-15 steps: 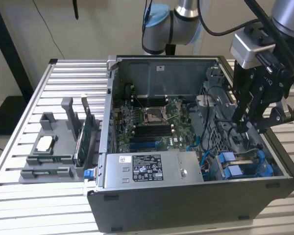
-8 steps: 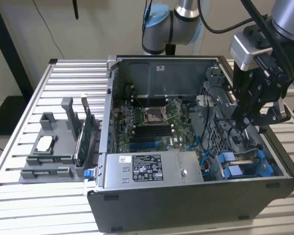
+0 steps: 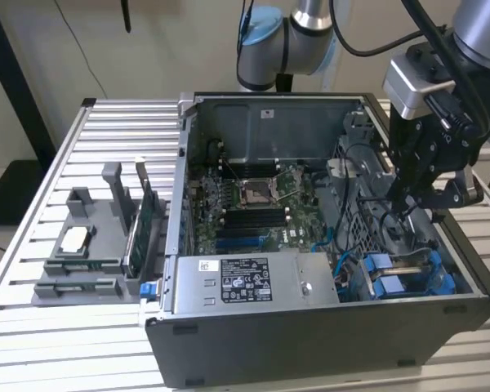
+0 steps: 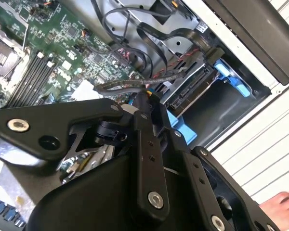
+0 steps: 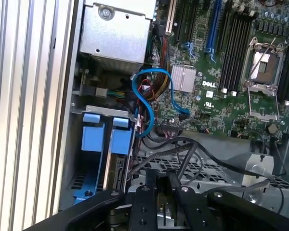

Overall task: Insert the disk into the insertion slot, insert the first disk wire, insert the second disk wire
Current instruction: 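Insert the first disk wire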

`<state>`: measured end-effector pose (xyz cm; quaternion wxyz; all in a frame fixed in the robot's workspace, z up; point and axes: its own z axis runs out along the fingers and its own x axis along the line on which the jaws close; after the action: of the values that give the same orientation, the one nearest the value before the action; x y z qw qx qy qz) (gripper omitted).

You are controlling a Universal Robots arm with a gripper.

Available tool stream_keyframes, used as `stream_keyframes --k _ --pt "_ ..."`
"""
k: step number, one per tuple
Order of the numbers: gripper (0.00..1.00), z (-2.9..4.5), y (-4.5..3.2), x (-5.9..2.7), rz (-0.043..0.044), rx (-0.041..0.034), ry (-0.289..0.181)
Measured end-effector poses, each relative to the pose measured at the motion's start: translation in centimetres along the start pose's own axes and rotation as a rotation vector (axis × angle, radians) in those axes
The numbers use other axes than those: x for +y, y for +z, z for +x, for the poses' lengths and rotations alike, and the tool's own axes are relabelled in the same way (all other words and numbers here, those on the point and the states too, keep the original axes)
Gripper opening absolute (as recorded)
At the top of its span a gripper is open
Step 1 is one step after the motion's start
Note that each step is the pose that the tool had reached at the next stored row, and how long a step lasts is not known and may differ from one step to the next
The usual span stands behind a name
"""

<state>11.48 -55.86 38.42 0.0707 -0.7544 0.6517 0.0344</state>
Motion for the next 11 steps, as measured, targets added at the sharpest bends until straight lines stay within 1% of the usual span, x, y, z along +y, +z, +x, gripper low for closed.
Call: stream_keyframes --k 1,2,4,6,8,10,11 --pt "0.22 0.02 0.0 0.0 -0.0002 0.0007 0.0" --pt "0.22 0.05 0.0 0.0 -0.0005 0.0031 0.0" --pt "0.2 0.12 -0.01 0.01 -0.0018 0.0118 -0.001" --pt "0.2 0.2 -0.03 0.02 -0.0029 0.0188 -0.001" --pt "0.2 0.3 -0.02 0.04 -0.0036 0.0237 -0.001" --pt "0.2 0.41 -0.03 0.05 -0.0046 0.0304 -0.001" --pt "0.2 0.49 -0.04 0.06 -0.0048 0.0316 -0.001"
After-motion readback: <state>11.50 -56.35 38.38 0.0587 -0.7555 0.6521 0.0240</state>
